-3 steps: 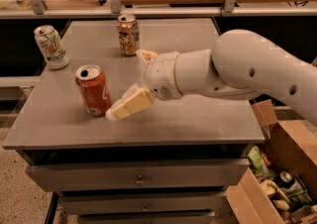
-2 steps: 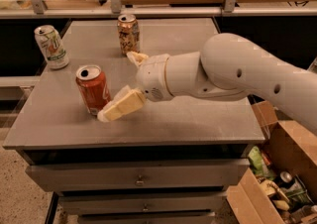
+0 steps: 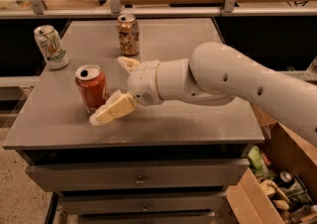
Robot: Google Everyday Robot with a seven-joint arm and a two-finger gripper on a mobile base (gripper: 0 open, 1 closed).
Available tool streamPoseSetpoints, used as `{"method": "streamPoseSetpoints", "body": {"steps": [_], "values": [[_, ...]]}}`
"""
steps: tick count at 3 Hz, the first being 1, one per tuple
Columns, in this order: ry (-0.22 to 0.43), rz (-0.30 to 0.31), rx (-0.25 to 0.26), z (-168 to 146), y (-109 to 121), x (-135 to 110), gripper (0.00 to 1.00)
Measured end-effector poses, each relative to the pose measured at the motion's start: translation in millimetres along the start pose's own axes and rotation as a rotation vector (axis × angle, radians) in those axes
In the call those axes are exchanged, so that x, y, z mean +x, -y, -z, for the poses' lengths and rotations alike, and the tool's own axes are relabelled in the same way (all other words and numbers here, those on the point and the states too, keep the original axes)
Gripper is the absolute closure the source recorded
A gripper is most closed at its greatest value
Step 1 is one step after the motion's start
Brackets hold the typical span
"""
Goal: Move coke can near orange can
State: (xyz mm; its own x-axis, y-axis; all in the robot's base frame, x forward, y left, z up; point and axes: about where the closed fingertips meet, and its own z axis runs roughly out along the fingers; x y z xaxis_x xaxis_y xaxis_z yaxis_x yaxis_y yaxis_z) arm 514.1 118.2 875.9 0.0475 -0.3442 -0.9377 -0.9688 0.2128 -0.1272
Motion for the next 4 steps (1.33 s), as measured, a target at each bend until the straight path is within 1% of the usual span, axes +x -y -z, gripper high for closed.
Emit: {"method": "streamPoseSetpoints", "body": {"steps": [1, 3, 4], "values": [[0.026, 0.007, -0.022, -9.0, -3.6, -3.5, 0.00], [0.057, 0.030, -0.066, -22.3, -15.0, -13.1, 0.00], [0.054, 0.036, -0.083, -29.3, -20.2, -14.9, 0.16]]}}
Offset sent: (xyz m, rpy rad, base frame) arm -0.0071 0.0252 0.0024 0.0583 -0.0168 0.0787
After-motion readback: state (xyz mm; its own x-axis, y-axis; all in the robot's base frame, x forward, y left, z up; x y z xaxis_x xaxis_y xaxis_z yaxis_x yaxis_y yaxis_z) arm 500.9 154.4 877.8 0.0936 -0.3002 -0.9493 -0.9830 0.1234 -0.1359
